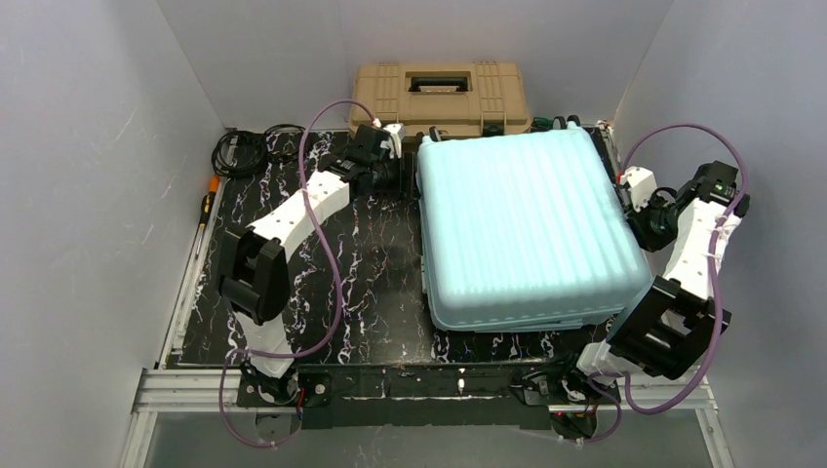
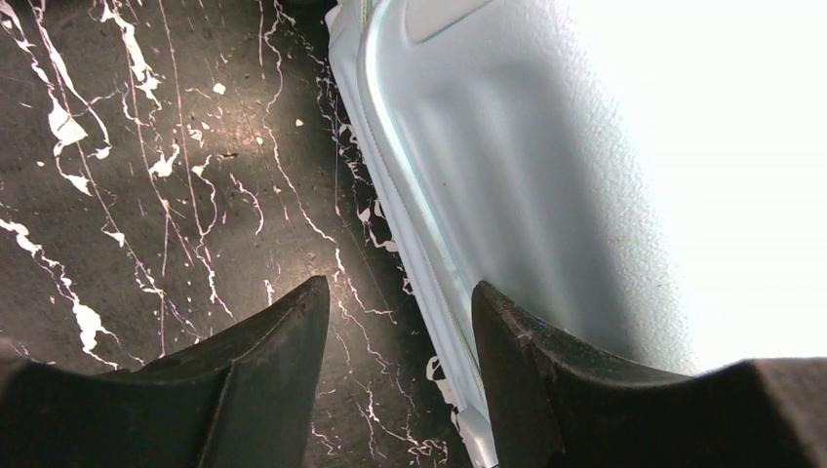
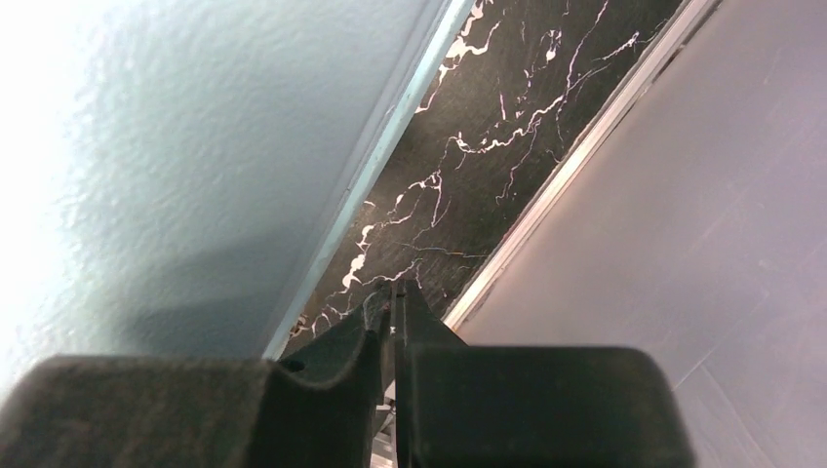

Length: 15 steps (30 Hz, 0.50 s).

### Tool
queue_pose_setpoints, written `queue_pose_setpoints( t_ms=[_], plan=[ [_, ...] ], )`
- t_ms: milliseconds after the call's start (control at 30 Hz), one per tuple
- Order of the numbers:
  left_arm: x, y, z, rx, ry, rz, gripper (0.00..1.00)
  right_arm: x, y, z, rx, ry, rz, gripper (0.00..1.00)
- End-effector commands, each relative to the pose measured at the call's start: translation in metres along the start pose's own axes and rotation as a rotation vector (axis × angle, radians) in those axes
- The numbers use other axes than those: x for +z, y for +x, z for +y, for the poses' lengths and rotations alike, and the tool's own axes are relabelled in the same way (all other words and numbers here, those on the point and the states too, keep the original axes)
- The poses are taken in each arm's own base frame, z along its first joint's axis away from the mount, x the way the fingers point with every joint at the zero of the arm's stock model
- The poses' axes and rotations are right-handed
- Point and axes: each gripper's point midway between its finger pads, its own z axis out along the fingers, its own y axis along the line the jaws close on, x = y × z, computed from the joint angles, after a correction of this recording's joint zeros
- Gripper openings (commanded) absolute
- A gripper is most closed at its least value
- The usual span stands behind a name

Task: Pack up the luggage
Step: Zip the luggage at the center of the board.

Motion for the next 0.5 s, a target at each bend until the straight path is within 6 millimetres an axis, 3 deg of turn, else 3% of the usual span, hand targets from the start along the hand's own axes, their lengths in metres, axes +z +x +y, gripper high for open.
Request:
queue_pose_setpoints(
  t_ms=[0, 200, 467],
  plan=[
    [-0.018, -0.033, -0.037, 0.008, 0.111, -0.093, 0.55, -0.003, 0.009, 0.085, -0.036, -0.311, -0.003, 0.15],
    [-0.016, -0.023, -0.036, 0.005, 0.104, -0.059, 0.55, -0.003, 0.01, 0.106, -0.107, -0.361, 0.009, 0.14],
    [-0.05, -0.021, -0.013, 0.101, 0.033, -0.089, 0.65, 0.011, -0.007, 0.148, -0.214, -0.485, 0.044, 0.13]
  ],
)
